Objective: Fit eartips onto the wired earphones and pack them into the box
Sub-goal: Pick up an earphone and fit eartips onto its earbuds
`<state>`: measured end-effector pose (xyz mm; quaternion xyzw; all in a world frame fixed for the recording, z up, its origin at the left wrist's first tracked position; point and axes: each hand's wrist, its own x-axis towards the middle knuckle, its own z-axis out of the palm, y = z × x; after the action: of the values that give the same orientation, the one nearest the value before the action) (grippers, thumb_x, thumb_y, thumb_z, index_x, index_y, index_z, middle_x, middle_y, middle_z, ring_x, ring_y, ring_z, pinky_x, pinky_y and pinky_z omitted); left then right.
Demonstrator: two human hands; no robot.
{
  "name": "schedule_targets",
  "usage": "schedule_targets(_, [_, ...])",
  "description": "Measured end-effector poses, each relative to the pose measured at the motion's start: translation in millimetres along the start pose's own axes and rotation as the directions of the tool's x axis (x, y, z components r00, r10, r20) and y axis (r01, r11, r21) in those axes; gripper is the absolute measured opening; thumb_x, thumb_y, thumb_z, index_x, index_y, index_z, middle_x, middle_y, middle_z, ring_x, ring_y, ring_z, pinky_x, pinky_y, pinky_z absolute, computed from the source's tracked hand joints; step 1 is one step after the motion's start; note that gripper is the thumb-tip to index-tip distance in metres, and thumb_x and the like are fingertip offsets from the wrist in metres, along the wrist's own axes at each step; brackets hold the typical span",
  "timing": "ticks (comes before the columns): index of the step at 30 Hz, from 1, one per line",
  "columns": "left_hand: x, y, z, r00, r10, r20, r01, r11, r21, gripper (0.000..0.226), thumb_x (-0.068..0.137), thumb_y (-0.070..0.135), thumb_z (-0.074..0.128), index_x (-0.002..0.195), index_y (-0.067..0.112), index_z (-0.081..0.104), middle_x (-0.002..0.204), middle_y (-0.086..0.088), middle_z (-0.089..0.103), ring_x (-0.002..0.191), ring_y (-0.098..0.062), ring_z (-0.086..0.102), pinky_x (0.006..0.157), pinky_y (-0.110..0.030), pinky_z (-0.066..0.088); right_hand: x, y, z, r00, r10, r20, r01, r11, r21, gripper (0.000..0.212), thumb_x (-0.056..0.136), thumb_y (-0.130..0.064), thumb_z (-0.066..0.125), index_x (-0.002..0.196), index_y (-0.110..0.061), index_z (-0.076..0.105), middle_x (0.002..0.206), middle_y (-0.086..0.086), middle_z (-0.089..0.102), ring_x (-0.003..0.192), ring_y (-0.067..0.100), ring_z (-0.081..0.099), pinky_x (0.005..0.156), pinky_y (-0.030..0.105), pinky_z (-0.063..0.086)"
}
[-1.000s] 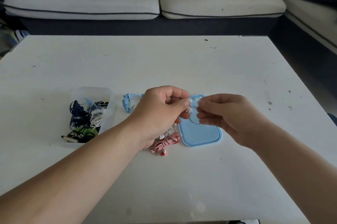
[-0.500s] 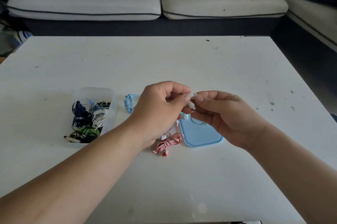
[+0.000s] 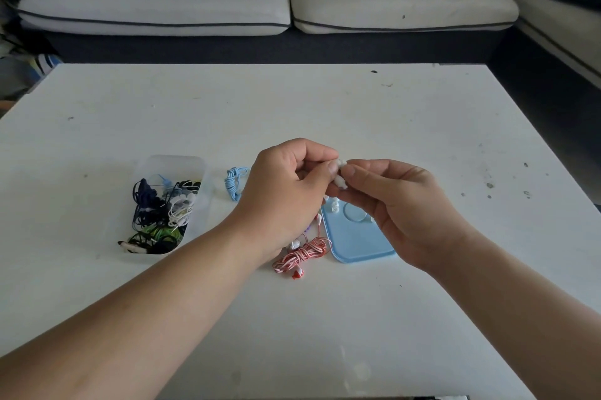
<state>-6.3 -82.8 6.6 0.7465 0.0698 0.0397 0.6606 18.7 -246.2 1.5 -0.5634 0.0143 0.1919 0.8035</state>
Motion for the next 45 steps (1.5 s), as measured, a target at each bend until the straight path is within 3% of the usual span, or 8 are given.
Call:
schedule_targets(4, [1, -1, -1, 1.000, 0.002, 0.006, -0.002, 1.000, 0.020, 0.008, 0.097, 0.009, 0.070, 0.101, 0.012, 0.075, 0.078, -0.003, 0.077, 0.069, -0.008, 0.073, 0.062, -0.020, 0.053, -1, -2, 3, 0.999, -0.031, -0.020, 0.030, 0.999, -0.020, 0.027, 0.078, -0.007, 0.073, 0.098, 0.010, 0.073, 0.099, 0.029, 0.075, 0.096, 0.041, 0.075, 0.087, 0.036, 0.061])
schedule_targets(7, [3, 1, -2, 1.000, -0.012, 0.010, 0.012, 1.000, 0.009, 0.007, 0.096, 0.012, 0.072, 0.102, 0.011, 0.076, 0.077, -0.003, 0.077, 0.068, -0.009, 0.072, 0.063, -0.020, 0.053, -1, -3, 4, 1.000, -0.011, -0.017, 0.010, 1.000, -0.024, 0.023, 0.088, -0.009, 0.069, 0.102, 0.009, 0.073, 0.100, 0.028, 0.075, 0.096, 0.040, 0.075, 0.087, 0.037, 0.062])
schedule_targets(13, [3, 5, -3, 0.996, -0.057, 0.068, 0.060, 0.997, -0.042, 0.009, 0.097, 0.009, 0.069, 0.103, 0.012, 0.075, 0.079, -0.004, 0.078, 0.070, -0.011, 0.072, 0.061, -0.022, 0.053, 3, -4, -2, 0.998, 0.064, -0.004, -0.064, 0.996, 0.056, 0.025, 0.091, -0.009, 0.064, 0.104, 0.012, 0.070, 0.099, 0.028, 0.074, 0.100, 0.045, 0.073, 0.104, 0.052, 0.053])
schedule_targets(21, [0, 4, -2, 0.986, -0.118, 0.113, 0.126, 0.990, -0.059, 0.009, 0.097, 0.008, 0.069, 0.101, 0.013, 0.075, 0.076, -0.002, 0.077, 0.070, -0.011, 0.072, 0.059, -0.017, 0.051, 4, -3, -10, 0.990, 0.096, 0.106, -0.096, 0.995, -0.001, 0.020, 0.085, -0.012, 0.065, 0.096, 0.004, 0.070, 0.097, 0.023, 0.073, 0.094, 0.034, 0.076, 0.094, 0.039, 0.060])
schedule_targets(28, [1, 6, -2, 0.986, -0.117, 0.117, 0.128, 0.988, -0.088, 0.010, 0.096, 0.009, 0.070, 0.103, 0.014, 0.076, 0.080, -0.004, 0.078, 0.073, -0.013, 0.072, 0.062, -0.020, 0.053, 7, -3, -18, 0.983, 0.117, 0.144, -0.118, 0.993, -0.001, 0.026, 0.089, -0.016, 0.063, 0.106, 0.002, 0.071, 0.107, 0.022, 0.072, 0.105, 0.032, 0.070, 0.099, 0.039, 0.056])
schedule_targets(32, [1, 6, -2, 0.988, -0.116, 0.105, 0.127, 0.987, -0.103, 0.008, 0.096, 0.010, 0.071, 0.101, 0.013, 0.076, 0.080, -0.005, 0.078, 0.072, -0.012, 0.071, 0.061, -0.020, 0.053, 7, -3, -18, 0.979, 0.120, 0.165, -0.121, 0.993, -0.007, 0.022, 0.091, -0.016, 0.061, 0.102, 0.000, 0.071, 0.100, 0.018, 0.073, 0.098, 0.027, 0.072, 0.086, 0.030, 0.061])
schedule_targets(42, [-1, 6, -4, 0.986, -0.110, 0.125, 0.124, 0.987, -0.104, 0.011, 0.096, 0.006, 0.069, 0.103, 0.012, 0.076, 0.073, -0.001, 0.075, 0.069, -0.012, 0.069, 0.061, -0.020, 0.053, 8, -2, -19, 0.969, 0.125, 0.212, -0.125, 0.992, -0.015, 0.031, 0.092, -0.015, 0.061, 0.116, 0.004, 0.068, 0.101, 0.018, 0.071, 0.095, 0.025, 0.069, 0.081, 0.028, 0.059])
schedule_targets(45, [0, 5, -4, 0.988, -0.098, 0.120, 0.110, 0.989, -0.095, 0.012, 0.096, 0.005, 0.069, 0.103, 0.012, 0.077, 0.073, -0.002, 0.075, 0.068, -0.012, 0.069, 0.061, -0.021, 0.054, 8, -2, -18, 0.971, 0.126, 0.204, -0.123, 0.992, -0.029, 0.027, 0.093, -0.014, 0.061, 0.111, 0.004, 0.069, 0.099, 0.018, 0.071, 0.093, 0.025, 0.070, 0.079, 0.027, 0.059])
